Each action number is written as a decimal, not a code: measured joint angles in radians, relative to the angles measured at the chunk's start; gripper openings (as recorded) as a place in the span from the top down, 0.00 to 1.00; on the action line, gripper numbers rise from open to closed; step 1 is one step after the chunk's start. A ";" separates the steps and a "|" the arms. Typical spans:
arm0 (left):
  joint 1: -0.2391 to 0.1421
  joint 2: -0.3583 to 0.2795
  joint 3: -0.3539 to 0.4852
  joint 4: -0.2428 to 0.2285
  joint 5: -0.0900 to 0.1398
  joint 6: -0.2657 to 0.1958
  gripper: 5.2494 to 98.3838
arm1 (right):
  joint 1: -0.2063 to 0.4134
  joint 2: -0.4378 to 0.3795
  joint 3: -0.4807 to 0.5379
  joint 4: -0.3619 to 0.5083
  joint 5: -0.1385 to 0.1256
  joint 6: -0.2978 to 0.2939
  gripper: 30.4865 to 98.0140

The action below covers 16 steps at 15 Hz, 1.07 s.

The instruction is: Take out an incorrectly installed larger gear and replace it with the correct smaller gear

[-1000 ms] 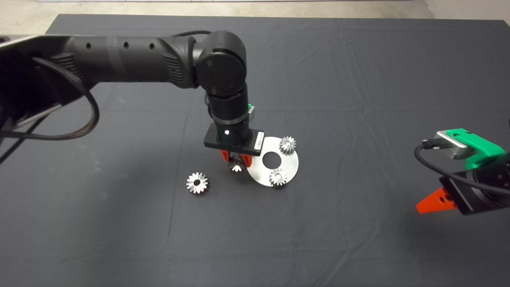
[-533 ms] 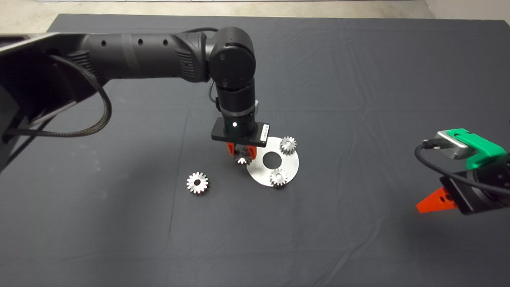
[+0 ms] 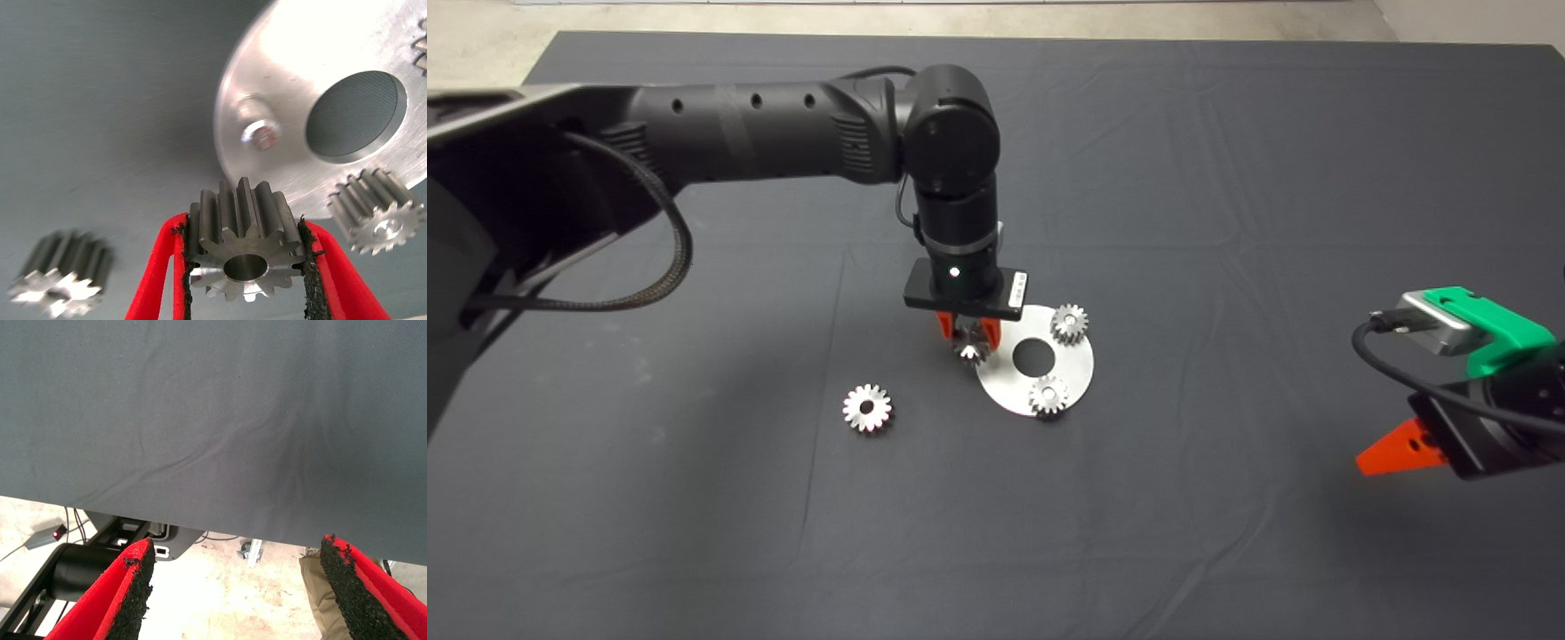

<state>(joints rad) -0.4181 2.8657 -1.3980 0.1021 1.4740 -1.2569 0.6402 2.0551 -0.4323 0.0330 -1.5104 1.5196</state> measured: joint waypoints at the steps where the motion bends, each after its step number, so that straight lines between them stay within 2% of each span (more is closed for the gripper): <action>1: 0.011 0.006 -0.009 0.001 -0.005 0.007 0.73 | 0.000 0.000 0.000 0.000 0.000 0.000 0.47; 16: 0.010 0.014 -0.029 0.019 -0.006 0.014 0.74 | 0.000 0.000 0.000 0.000 -0.001 0.000 0.47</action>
<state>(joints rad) -0.4079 2.8798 -1.4272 0.1215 1.4681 -1.2426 0.6404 2.0553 -0.4323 0.0330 -1.5111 1.5196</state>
